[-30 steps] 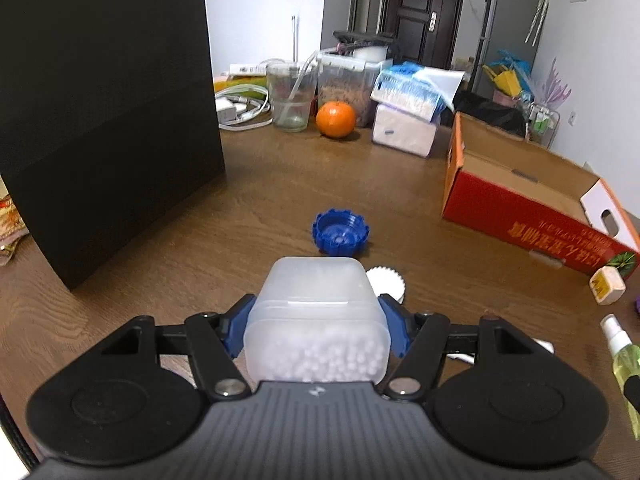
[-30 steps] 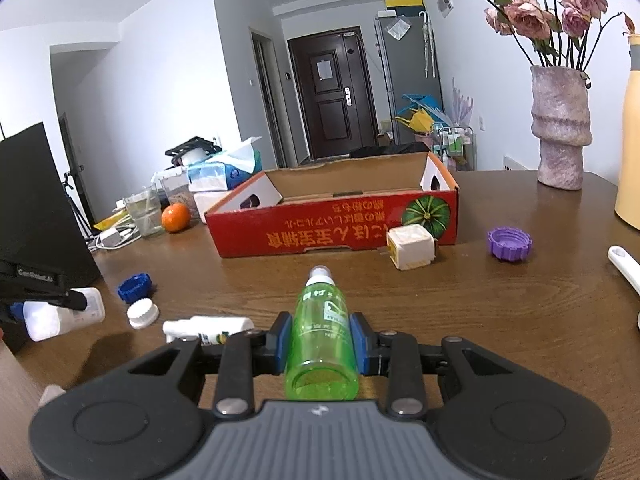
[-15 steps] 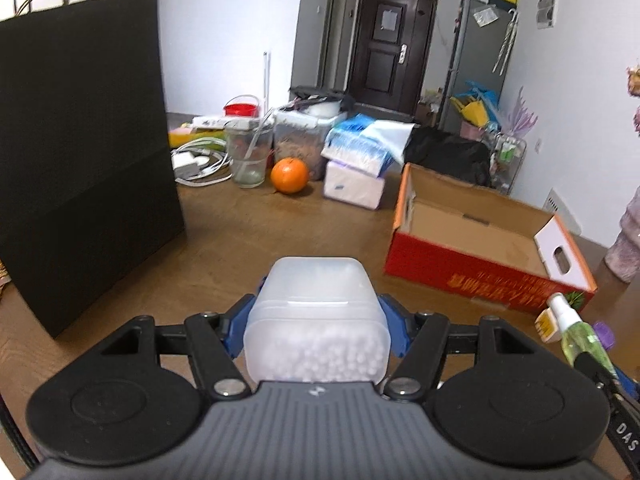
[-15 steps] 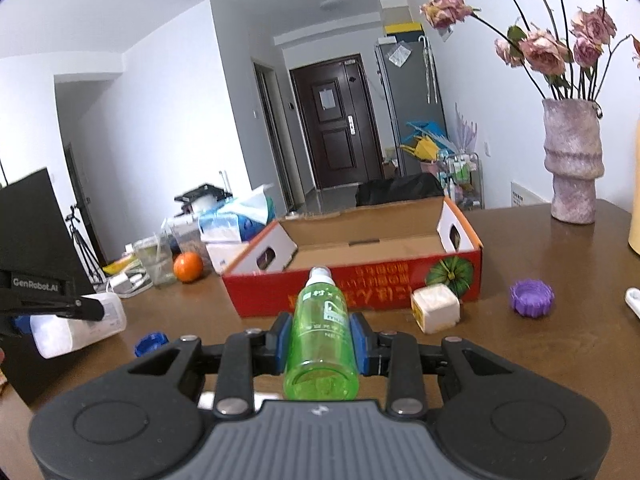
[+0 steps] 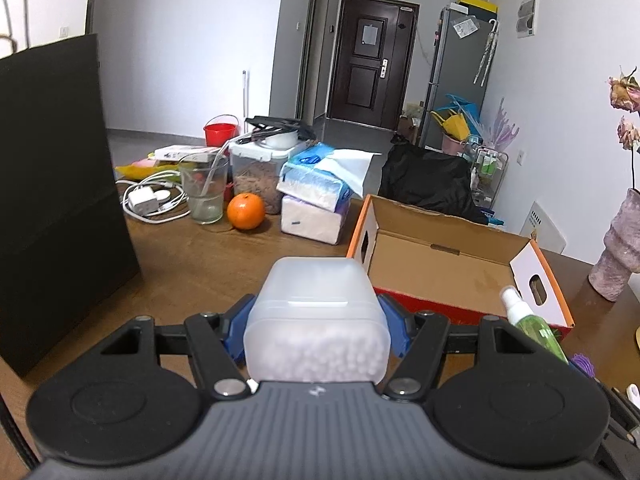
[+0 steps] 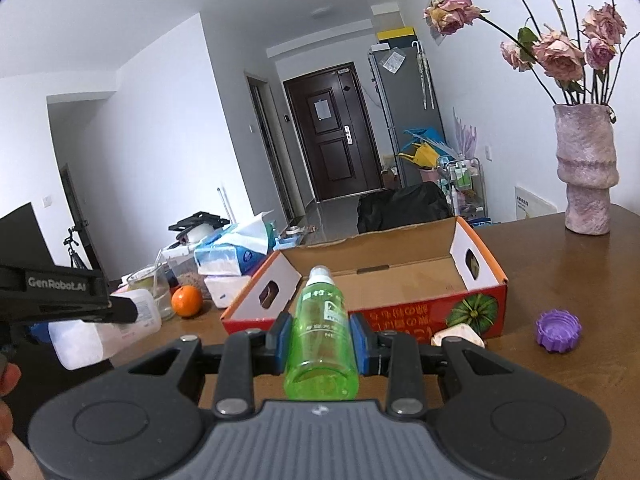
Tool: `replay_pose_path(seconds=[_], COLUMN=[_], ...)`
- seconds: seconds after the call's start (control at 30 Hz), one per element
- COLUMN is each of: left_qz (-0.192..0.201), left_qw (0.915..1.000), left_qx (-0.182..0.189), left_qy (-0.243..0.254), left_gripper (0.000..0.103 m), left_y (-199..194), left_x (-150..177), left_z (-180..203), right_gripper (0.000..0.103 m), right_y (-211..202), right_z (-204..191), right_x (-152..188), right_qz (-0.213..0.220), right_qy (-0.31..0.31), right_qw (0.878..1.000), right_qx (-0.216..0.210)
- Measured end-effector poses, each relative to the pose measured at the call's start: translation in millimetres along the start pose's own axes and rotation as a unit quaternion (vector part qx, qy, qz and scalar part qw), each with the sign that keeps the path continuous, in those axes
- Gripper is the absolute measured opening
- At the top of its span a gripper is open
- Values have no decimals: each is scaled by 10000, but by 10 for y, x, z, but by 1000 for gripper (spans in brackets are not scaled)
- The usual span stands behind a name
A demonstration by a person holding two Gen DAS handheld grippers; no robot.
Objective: Organize rigid objects
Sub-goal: 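Carry the green spray bottle and swab box toward the cardboard box with both tools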
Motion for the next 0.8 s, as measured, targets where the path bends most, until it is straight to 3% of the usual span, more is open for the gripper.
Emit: replay_pose_path(seconds=[0.8], left_qz=[22], left_qw=[9997], left_qx=[-131], left_qy=[212], left_gripper=[67], left_y=[650], left_x=[-621], left_z=[469], right_gripper=[30], right_y=[809], right_z=[250], right_x=[-637], right_qz=[-136], right_qy=[269], right_qw=[9995], right_qx=[-60])
Point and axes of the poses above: each gripper's, at about its wrist camera, not at the fingertips, and y roughly the way its jaws point, z to its right, x to its underside, the point moved 5 cm from there along y, roughly the way its jaws point, and after that the axes turned 15 degrees about -z, right-handed, at the moved point
